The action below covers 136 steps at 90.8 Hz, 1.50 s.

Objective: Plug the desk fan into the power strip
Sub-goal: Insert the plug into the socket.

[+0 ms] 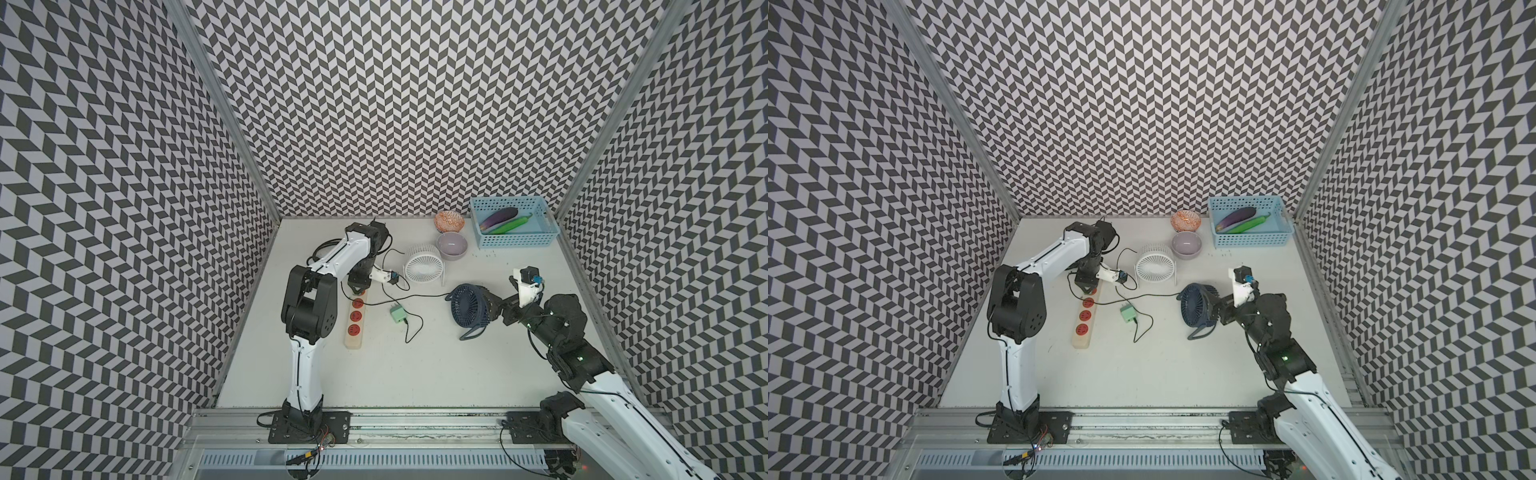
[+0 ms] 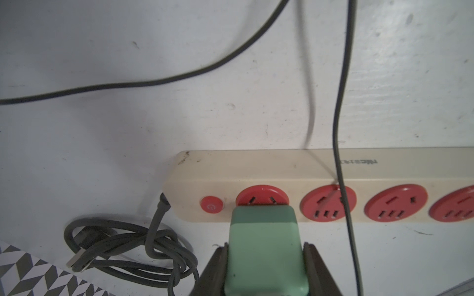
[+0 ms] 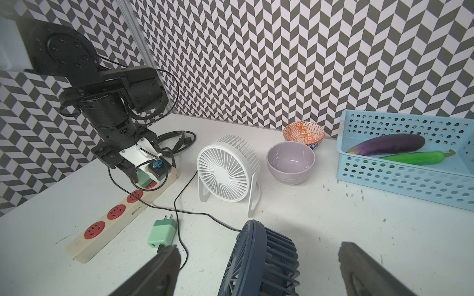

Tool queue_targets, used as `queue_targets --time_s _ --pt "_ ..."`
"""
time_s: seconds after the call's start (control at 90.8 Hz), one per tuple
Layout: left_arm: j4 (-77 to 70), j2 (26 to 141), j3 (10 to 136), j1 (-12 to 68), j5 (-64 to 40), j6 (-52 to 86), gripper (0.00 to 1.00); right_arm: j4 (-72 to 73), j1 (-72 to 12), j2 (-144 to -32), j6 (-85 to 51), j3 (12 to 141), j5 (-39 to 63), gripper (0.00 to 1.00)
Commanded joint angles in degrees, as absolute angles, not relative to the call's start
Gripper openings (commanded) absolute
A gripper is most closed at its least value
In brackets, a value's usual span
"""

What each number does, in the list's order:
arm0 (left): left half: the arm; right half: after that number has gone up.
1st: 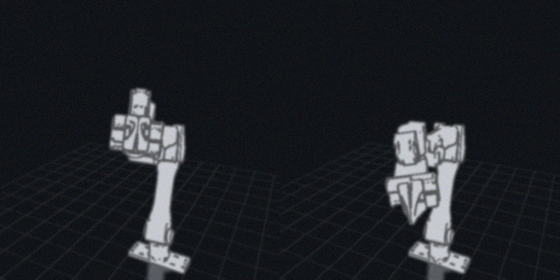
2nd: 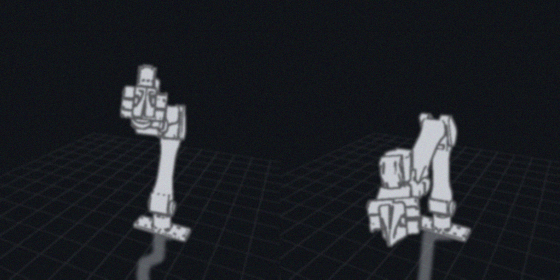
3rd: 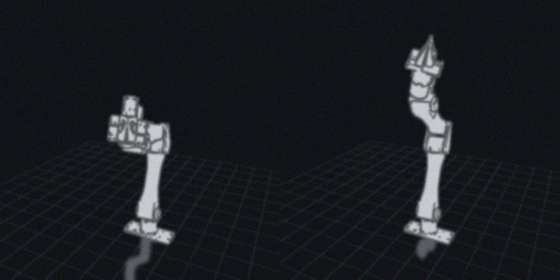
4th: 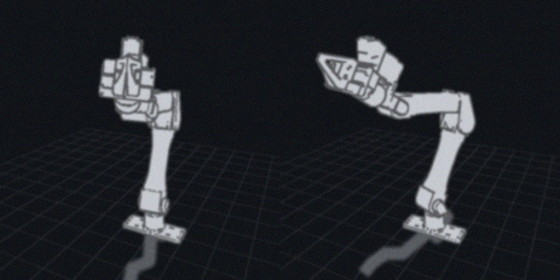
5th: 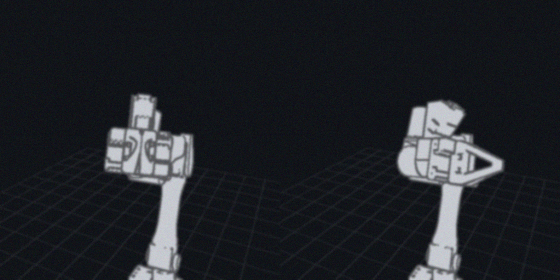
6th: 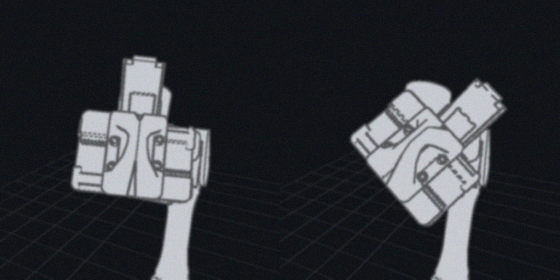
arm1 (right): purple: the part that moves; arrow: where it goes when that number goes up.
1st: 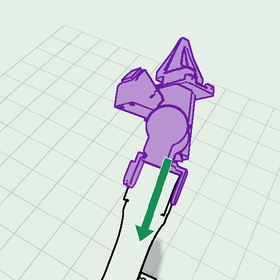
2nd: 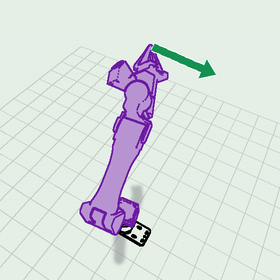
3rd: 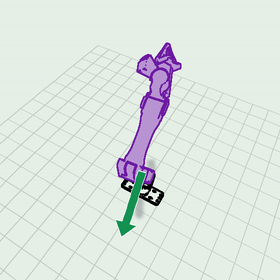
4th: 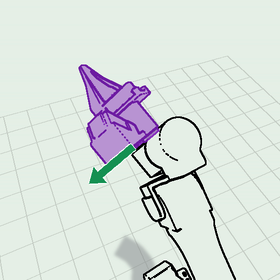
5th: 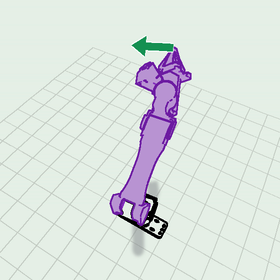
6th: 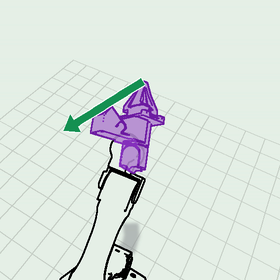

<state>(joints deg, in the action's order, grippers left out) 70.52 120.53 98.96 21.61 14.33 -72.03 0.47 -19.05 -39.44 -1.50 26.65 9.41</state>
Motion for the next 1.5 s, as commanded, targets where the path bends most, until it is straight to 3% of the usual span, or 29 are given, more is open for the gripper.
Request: queue_targets --time_s 0.0,0.143,0.463,0.826,1.146,1.487 --pt "57.7 127.5 86.9 23.7 -2.6 -71.1 0.0 3.3 -19.6 -38.8 -1.3 26.3 9.2 1.0" --pt "54.3 124.6 82.7 23.9 -1.3 -72.3 0.0 3.9 -19.6 -39.0 -1.2 26.4 9.2 1.0" --pt "61.4 134.0 99.7 20.7 -0.4 -71.5 0.0 3.2 -19.7 -38.9 -1.1 26.4 8.7 1.0" --pt "53.2 125.4 86.0 21.8 -4.0 -70.1 0.0 4.9 -20.0 -39.2 -1.4 25.8 9.9 1.0" --pt "56.5 133.6 96.6 21.4 -2.9 -69.4 0.0 4.0 -20.0 -39.4 -1.1 26.5 9.4 1.0" --pt "49.4 126.7 85.2 20.6 -3.5 -68.6 0.0 4.4 -20.2 -39.3 -1.0 26.0 9.6 1.0"
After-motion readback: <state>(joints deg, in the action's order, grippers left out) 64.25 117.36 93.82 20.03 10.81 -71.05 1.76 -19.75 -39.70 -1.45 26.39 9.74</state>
